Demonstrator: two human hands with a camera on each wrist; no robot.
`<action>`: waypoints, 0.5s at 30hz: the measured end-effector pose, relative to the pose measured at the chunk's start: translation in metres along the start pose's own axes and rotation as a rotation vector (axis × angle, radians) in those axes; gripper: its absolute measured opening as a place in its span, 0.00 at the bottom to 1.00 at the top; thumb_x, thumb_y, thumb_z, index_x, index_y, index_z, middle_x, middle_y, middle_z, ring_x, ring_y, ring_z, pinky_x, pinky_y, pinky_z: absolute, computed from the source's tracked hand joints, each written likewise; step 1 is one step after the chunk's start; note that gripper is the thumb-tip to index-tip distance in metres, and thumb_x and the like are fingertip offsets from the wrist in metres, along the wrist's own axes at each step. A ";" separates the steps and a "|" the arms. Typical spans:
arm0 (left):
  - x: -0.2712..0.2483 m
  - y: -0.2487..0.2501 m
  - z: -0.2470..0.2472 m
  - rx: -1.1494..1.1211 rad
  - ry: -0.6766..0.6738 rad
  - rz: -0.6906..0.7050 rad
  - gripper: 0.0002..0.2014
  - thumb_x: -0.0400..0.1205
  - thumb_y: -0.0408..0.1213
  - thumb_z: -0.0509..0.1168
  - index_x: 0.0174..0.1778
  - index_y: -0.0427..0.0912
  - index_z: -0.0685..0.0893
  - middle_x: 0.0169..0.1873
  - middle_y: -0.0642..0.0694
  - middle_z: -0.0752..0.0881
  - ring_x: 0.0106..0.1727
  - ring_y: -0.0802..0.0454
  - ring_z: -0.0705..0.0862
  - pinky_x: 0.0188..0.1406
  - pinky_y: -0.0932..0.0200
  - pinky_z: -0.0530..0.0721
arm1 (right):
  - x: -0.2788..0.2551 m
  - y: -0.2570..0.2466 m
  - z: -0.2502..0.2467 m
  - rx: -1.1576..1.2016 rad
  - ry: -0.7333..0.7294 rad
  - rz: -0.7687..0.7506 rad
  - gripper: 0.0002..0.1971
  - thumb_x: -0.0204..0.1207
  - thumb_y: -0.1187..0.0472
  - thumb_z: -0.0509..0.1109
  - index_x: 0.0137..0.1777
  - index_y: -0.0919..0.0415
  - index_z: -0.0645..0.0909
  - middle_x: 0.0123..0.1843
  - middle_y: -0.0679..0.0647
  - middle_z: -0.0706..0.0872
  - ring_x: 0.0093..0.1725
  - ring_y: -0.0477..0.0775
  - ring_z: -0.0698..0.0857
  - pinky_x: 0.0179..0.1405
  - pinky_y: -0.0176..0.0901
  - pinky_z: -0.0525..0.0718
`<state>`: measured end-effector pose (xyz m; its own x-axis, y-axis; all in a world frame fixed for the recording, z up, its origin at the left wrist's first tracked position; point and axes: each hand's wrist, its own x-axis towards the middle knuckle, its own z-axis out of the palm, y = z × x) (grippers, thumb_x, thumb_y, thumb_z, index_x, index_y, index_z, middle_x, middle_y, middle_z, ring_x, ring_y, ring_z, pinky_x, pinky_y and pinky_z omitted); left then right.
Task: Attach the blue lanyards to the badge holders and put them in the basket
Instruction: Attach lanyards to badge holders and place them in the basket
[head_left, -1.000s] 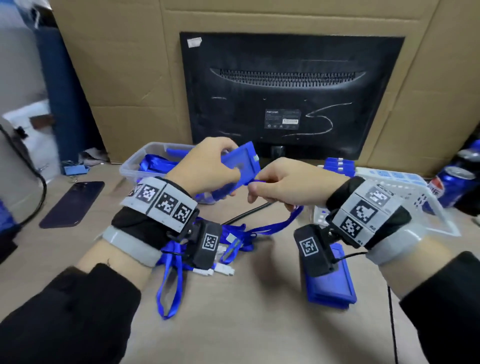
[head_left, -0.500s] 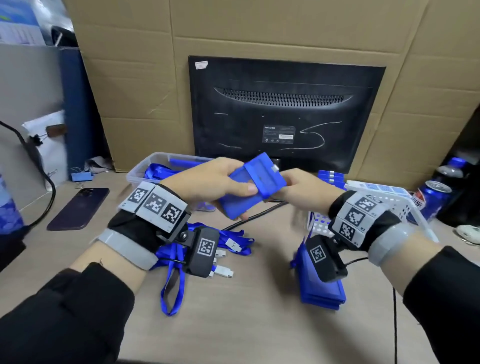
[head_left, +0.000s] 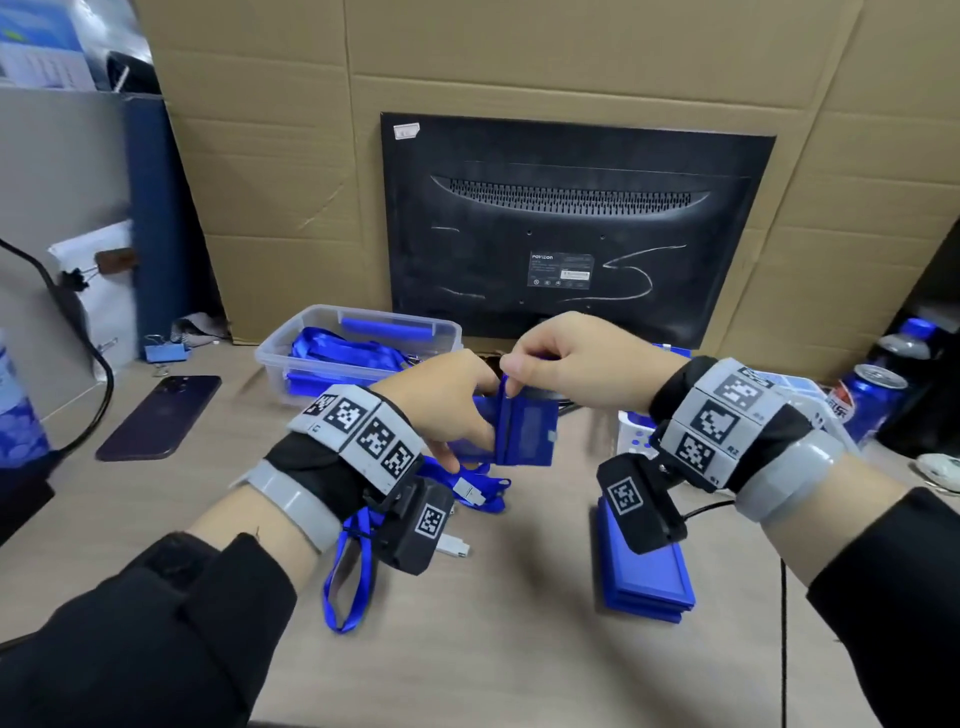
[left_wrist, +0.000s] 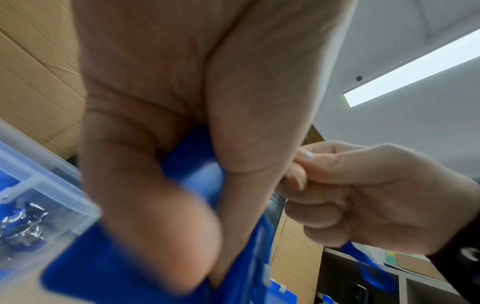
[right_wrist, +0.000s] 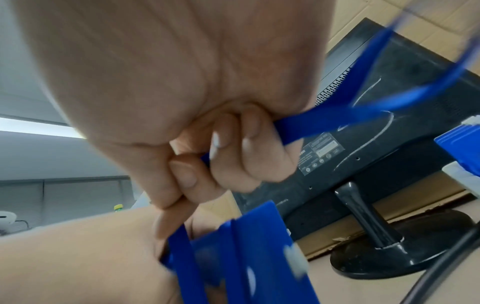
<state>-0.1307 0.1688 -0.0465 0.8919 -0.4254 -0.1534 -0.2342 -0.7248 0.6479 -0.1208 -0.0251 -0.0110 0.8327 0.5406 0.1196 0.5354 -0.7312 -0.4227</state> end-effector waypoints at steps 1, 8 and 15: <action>-0.001 0.000 -0.001 -0.009 -0.023 0.011 0.09 0.77 0.36 0.81 0.51 0.44 0.92 0.50 0.39 0.90 0.46 0.42 0.95 0.35 0.46 0.95 | 0.001 0.004 -0.002 -0.016 0.038 0.017 0.17 0.89 0.48 0.68 0.39 0.46 0.90 0.27 0.44 0.80 0.27 0.43 0.74 0.31 0.36 0.71; -0.009 0.007 -0.012 -0.334 -0.028 0.049 0.05 0.81 0.33 0.78 0.51 0.37 0.93 0.46 0.38 0.93 0.51 0.41 0.95 0.44 0.48 0.95 | -0.003 0.041 0.014 0.170 0.084 0.170 0.21 0.77 0.45 0.69 0.39 0.66 0.83 0.32 0.52 0.74 0.35 0.49 0.69 0.39 0.47 0.71; 0.002 -0.002 -0.014 -0.605 0.260 -0.118 0.11 0.82 0.30 0.73 0.59 0.28 0.89 0.50 0.30 0.93 0.46 0.40 0.96 0.49 0.35 0.95 | -0.018 0.037 0.013 0.233 -0.152 0.196 0.17 0.91 0.50 0.66 0.46 0.54 0.93 0.27 0.44 0.70 0.27 0.47 0.69 0.27 0.39 0.72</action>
<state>-0.1228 0.1765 -0.0376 0.9802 -0.1623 -0.1133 0.0614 -0.2948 0.9536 -0.1178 -0.0572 -0.0404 0.8769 0.4675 -0.1119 0.3057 -0.7220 -0.6207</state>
